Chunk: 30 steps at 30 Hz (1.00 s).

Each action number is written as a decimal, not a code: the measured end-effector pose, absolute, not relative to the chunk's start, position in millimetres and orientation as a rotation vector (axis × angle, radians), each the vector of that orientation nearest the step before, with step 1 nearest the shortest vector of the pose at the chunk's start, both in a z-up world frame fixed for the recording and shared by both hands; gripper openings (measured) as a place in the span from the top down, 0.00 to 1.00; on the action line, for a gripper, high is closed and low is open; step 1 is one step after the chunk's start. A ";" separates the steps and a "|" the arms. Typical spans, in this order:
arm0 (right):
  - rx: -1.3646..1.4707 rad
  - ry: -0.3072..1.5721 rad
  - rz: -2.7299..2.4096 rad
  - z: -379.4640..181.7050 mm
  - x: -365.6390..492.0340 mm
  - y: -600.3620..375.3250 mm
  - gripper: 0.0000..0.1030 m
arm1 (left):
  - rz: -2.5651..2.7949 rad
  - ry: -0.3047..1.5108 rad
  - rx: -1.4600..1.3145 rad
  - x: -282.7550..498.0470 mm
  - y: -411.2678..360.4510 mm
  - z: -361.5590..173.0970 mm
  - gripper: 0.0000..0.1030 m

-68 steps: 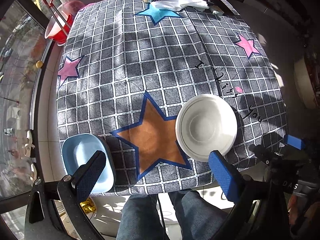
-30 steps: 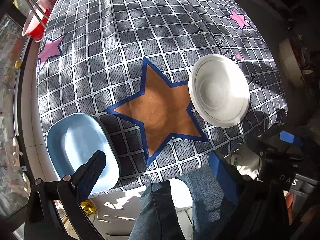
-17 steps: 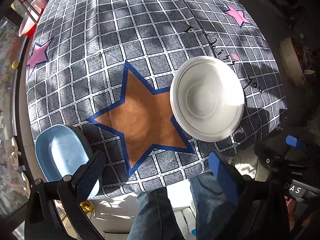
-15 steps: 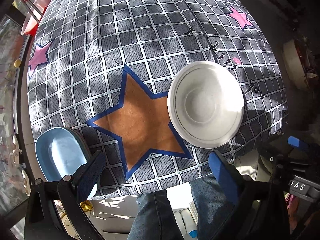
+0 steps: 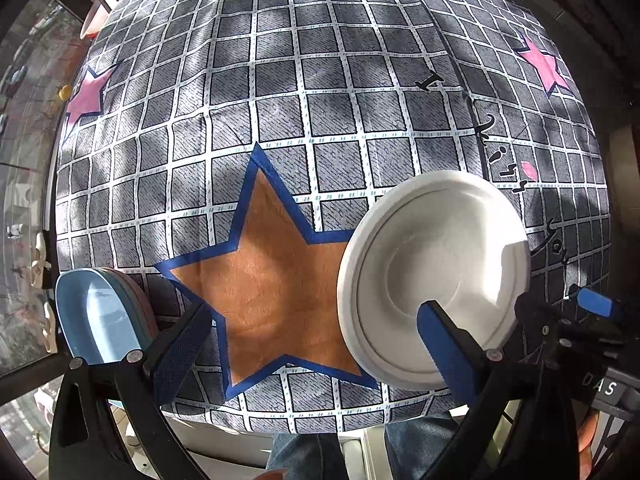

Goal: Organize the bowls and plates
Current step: 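Grasp the white bowl rim again with the right tool and lift, then carry the white bowl over the light blue plate stack with the right tool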

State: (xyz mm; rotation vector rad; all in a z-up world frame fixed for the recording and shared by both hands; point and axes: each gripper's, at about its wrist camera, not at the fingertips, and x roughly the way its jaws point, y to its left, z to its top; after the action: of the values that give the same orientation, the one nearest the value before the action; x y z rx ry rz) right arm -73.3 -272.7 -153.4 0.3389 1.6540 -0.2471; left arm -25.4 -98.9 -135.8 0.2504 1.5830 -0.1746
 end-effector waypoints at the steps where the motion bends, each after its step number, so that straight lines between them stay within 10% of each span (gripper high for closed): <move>1: 0.336 1.656 -0.239 -158.4 -69.5 -271.9 0.01 | -0.167 1.586 0.248 -23.0 -97.9 -140.8 0.00; 10: 0.335 1.681 -0.185 -190.9 -45.0 -265.4 0.01 | -0.157 1.615 0.324 -16.2 -104.5 -177.7 0.05; 15: 0.357 1.670 -0.118 -194.4 -42.5 -248.8 0.34 | -0.197 1.637 0.289 -19.0 -106.1 -185.8 0.16; 20: 0.440 1.699 -0.019 -199.8 -40.3 -223.3 0.78 | -0.277 1.670 0.189 -23.6 -111.6 -184.7 0.53; 30: 0.398 1.709 -0.049 -187.5 -48.8 -174.8 0.78 | -0.307 1.673 0.193 -41.6 -112.6 -169.1 0.63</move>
State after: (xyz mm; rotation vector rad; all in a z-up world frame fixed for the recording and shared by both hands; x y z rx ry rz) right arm -48.8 -174.8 -187.5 0.3980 1.7086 -0.0489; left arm -41.6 -112.6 -169.1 0.1933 1.6726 -0.3066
